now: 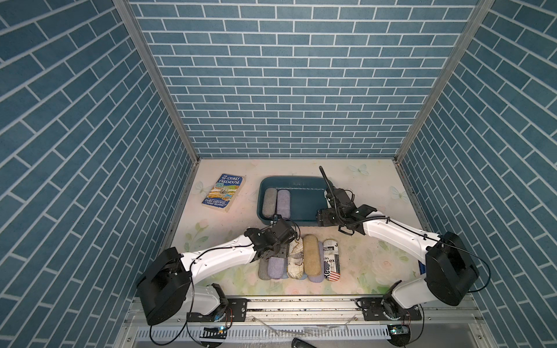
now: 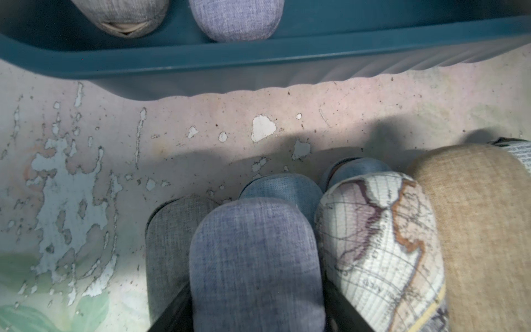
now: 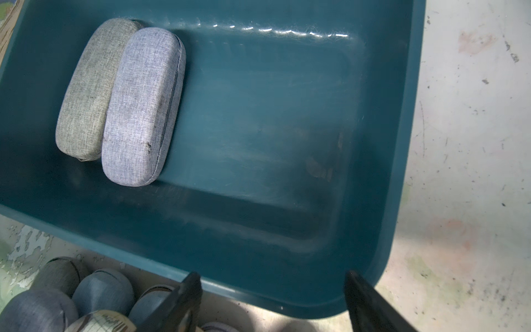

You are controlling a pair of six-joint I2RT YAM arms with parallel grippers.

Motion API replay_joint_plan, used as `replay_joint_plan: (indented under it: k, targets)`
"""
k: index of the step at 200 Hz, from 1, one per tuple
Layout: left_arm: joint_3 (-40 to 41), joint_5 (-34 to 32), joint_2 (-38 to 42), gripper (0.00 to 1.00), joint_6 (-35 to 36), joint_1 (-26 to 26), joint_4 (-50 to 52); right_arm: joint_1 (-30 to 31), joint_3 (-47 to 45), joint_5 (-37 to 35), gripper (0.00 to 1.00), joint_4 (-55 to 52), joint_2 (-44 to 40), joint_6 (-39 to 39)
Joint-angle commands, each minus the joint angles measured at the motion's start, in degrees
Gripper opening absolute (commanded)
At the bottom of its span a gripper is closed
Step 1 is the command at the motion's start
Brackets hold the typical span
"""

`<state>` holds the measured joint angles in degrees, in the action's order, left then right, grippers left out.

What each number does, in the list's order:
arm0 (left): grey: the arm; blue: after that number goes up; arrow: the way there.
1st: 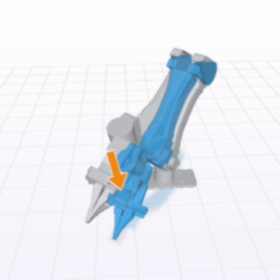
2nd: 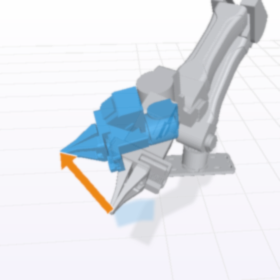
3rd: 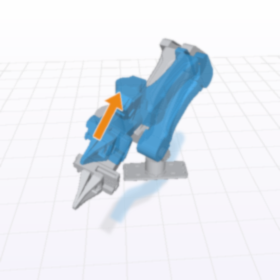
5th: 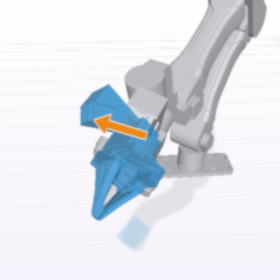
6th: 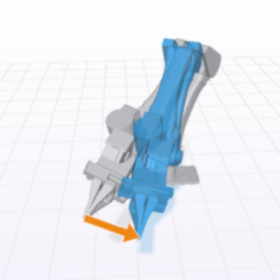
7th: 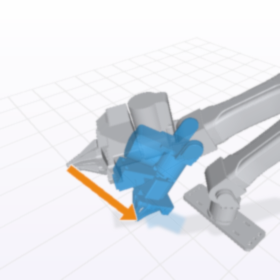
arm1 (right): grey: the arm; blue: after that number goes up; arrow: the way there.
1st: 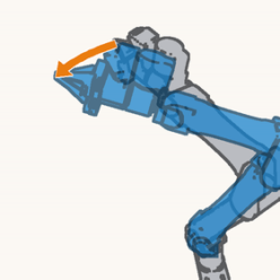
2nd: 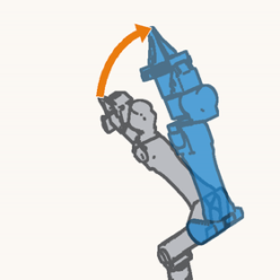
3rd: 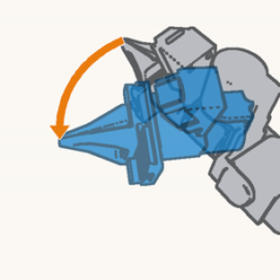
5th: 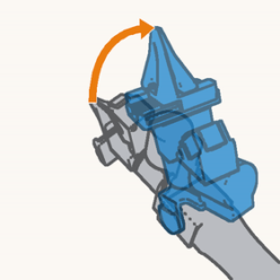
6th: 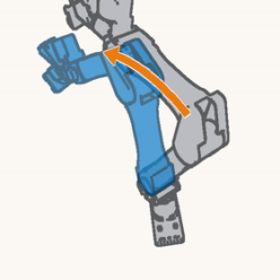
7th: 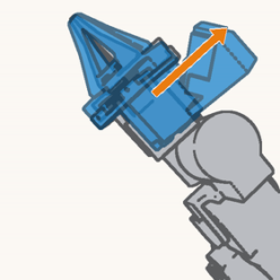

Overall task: Put the glasses cases into the storage boxes
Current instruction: Pick up the glasses case.

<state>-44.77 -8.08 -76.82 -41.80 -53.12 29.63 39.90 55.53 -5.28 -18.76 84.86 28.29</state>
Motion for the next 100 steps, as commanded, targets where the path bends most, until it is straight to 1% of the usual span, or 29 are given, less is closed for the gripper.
replay_joint_plan:
  k: [1, 43, 76, 100]
  targets:
    - [-0.97, -1.11, 1.11, 0.63, -0.05, -0.37, 2.50, -0.35, -0.69, 0.18, 0.79, 0.42, 0.19, 1.94]
    - [-3.93, -3.49, 4.81, 0.62, 0.78, -0.34, 6.46, -0.41, -0.94, 0.38, 0.79, 0.84, 0.39, 2.38]
    - [-9.51, -6.71, 7.70, 0.61, 2.85, -0.23, 11.46, -0.43, -0.95, 0.30, 0.79, 1.14, 0.13, 2.56]
    - [-13.31, -7.32, 8.26, 0.60, 4.81, 0.93, 12.03, -0.52, -1.31, 0.13, 0.79, 1.47, -0.05, 2.64]
